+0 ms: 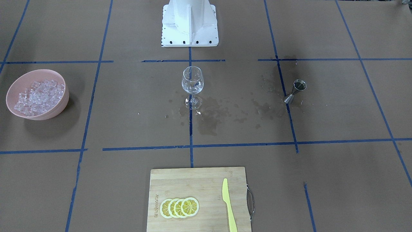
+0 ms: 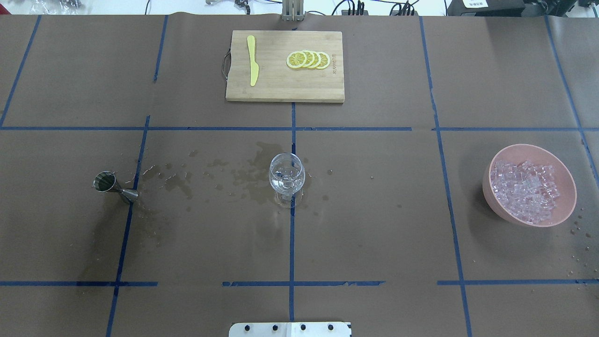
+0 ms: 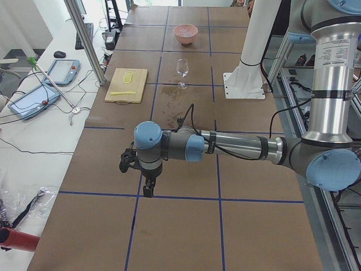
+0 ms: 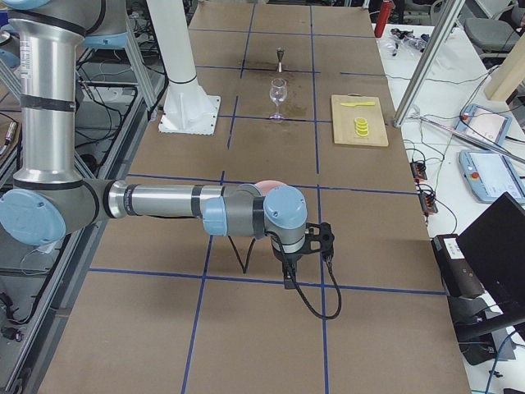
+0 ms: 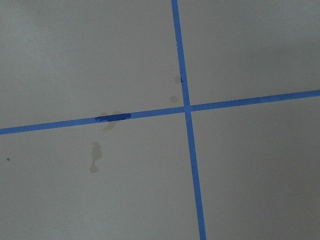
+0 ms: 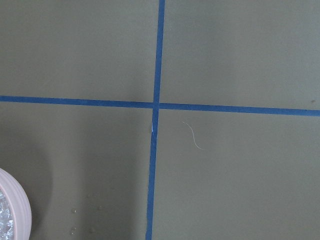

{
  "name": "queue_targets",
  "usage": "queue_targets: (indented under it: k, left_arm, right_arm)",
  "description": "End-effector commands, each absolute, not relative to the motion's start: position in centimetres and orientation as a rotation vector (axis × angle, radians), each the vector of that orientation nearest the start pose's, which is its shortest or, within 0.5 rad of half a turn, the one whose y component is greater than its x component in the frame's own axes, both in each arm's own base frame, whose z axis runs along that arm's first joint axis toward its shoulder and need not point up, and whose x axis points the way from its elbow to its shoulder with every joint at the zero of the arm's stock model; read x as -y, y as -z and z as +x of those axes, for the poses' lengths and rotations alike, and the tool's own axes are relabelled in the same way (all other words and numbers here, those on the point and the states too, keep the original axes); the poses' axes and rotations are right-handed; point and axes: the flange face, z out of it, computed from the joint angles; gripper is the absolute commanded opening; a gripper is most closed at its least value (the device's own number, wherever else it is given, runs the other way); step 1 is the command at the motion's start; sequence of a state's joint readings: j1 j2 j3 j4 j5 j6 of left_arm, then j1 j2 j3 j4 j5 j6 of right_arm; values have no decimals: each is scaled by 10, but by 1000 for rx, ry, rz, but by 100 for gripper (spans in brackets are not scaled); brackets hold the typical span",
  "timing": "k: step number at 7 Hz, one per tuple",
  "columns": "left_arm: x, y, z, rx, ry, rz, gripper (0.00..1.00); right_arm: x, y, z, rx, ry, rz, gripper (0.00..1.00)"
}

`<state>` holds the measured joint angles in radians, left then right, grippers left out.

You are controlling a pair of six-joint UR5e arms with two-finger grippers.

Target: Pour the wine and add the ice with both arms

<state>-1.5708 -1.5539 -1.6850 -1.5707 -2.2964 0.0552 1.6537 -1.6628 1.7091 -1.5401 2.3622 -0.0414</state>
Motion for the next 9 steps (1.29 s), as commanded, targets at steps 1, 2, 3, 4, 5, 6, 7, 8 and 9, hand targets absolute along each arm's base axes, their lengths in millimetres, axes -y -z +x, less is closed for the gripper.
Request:
queue_targets:
  k: [1,2,3,4,5,6,7,8,9]
  left_arm:
    - [493,-609,-67,-721,-104,154,100]
    - [499,-597,-66,-719,-119,204,100]
    - [510,-569,-65,-713,-137,254,100]
    - [517,-529,-63,-702,-170,328,100]
    - [510,-477,-47,-704,-211,409,100]
    - [501,-436,-11,-735,-228,434,100]
    - [492,-405,31,-760,-189,420,100]
    - [477,-377,75,-781,-128,391,100]
    - [458,-356,109,-829,-73,349,100]
  right_arm:
    - [452,-629,100,785,-12,123,100]
    - [452,-627,100,788,-11,127,100]
    - [451,-627,99,794,-11,127,100]
    - [451,-625,100,798,-11,132,100]
    - [452,-623,99,800,-8,134,100]
    - [453,-623,99,800,-6,135,100]
    - [460,-615,99,798,3,155,100]
    - [470,-606,97,795,4,164,100]
    - [470,-611,96,797,-3,152,100]
